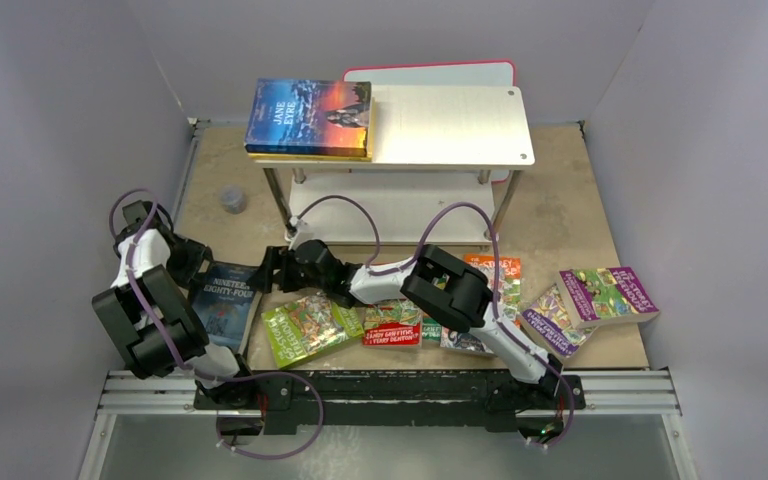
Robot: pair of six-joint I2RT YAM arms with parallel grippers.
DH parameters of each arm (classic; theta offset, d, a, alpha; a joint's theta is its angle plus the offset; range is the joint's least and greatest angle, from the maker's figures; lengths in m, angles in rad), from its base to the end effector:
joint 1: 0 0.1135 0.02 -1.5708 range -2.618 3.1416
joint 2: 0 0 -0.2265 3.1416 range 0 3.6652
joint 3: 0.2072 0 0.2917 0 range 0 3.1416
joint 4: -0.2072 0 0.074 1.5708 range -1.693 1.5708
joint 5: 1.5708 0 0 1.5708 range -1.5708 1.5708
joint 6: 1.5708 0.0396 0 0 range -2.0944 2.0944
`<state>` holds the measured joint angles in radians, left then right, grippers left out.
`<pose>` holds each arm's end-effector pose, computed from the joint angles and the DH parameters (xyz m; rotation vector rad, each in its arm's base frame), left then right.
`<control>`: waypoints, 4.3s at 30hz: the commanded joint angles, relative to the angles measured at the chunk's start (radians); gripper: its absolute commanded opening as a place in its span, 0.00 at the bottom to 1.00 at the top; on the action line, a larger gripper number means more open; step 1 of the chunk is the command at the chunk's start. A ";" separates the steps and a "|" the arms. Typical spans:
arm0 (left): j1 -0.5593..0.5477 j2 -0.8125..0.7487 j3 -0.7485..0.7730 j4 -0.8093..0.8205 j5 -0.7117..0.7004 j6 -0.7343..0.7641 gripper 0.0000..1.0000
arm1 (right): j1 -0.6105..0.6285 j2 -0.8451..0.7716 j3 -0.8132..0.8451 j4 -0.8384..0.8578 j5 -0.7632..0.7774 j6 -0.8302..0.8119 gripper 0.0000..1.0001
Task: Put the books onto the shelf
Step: Pick up the book from the center of the board.
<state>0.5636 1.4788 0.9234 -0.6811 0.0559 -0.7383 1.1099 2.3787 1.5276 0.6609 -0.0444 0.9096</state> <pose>0.2638 0.1641 0.1323 -1.6927 2.2442 -0.1197 0.2335 0.4742 0.0734 -0.2390 2.0081 1.4377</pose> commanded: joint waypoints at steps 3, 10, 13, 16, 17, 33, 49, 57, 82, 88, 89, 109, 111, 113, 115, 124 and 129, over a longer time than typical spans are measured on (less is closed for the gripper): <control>0.008 0.029 0.012 0.046 0.061 -0.031 0.52 | -0.004 0.055 0.030 -0.110 -0.023 0.020 0.76; 0.018 0.049 -0.013 0.077 0.120 -0.063 0.51 | -0.005 0.088 0.065 -0.128 -0.112 0.050 0.63; 0.022 0.053 -0.020 0.081 0.129 -0.068 0.51 | -0.005 0.089 0.080 -0.129 -0.102 0.042 0.64; 0.024 0.055 -0.032 0.090 0.145 -0.072 0.51 | -0.005 0.090 0.091 -0.133 -0.108 0.037 0.64; 0.025 0.055 -0.036 0.094 0.153 -0.073 0.51 | -0.005 0.089 0.092 -0.134 -0.110 0.037 0.63; 0.023 -0.155 -0.005 -0.004 0.093 0.040 0.54 | -0.008 -0.139 -0.140 -0.023 -0.012 0.044 0.00; -0.021 -0.503 0.079 -0.102 0.123 0.058 0.56 | -0.012 -0.480 -0.344 0.029 0.098 -0.146 0.00; -0.037 -0.670 0.072 -0.071 0.138 0.061 0.57 | -0.012 -0.679 -0.404 -0.017 0.080 -0.354 0.00; -0.358 -0.892 0.278 -0.051 0.083 0.227 0.61 | -0.039 -0.850 -0.044 -0.492 -0.077 -0.564 0.00; -0.370 -0.958 0.214 0.011 0.193 0.216 0.62 | -0.045 -0.945 -0.031 -0.606 -0.119 -0.578 0.00; -0.375 -0.972 0.194 0.032 0.226 0.216 0.63 | -0.046 -0.961 -0.033 -0.624 -0.125 -0.589 0.00; -0.616 -0.936 0.055 0.187 0.498 0.295 0.66 | -0.161 -1.248 -0.216 -0.889 -0.223 -0.778 0.00; -0.638 -0.917 0.020 0.220 0.518 0.295 0.66 | -0.160 -1.264 -0.240 -0.893 -0.261 -0.791 0.00; -0.664 -0.909 -0.028 0.262 0.537 0.309 0.65 | -0.160 -1.267 -0.252 -0.901 -0.302 -0.808 0.00; -0.694 -0.917 -0.073 0.300 0.536 0.319 0.65 | -0.160 -1.266 -0.257 -0.907 -0.340 -0.824 0.00; -0.779 -0.965 -0.222 0.529 0.755 0.230 0.66 | -0.161 -1.240 -0.254 -0.903 -0.502 -0.889 0.00; -0.809 -0.994 -0.189 0.510 0.855 0.236 0.66 | -0.160 -1.240 -0.255 -0.913 -0.506 -0.888 0.00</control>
<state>-0.2283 0.5198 0.7063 -0.2630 0.7818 -0.4885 0.9485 1.1584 1.2411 -0.3683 -0.4843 0.0353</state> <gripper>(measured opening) 0.662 0.137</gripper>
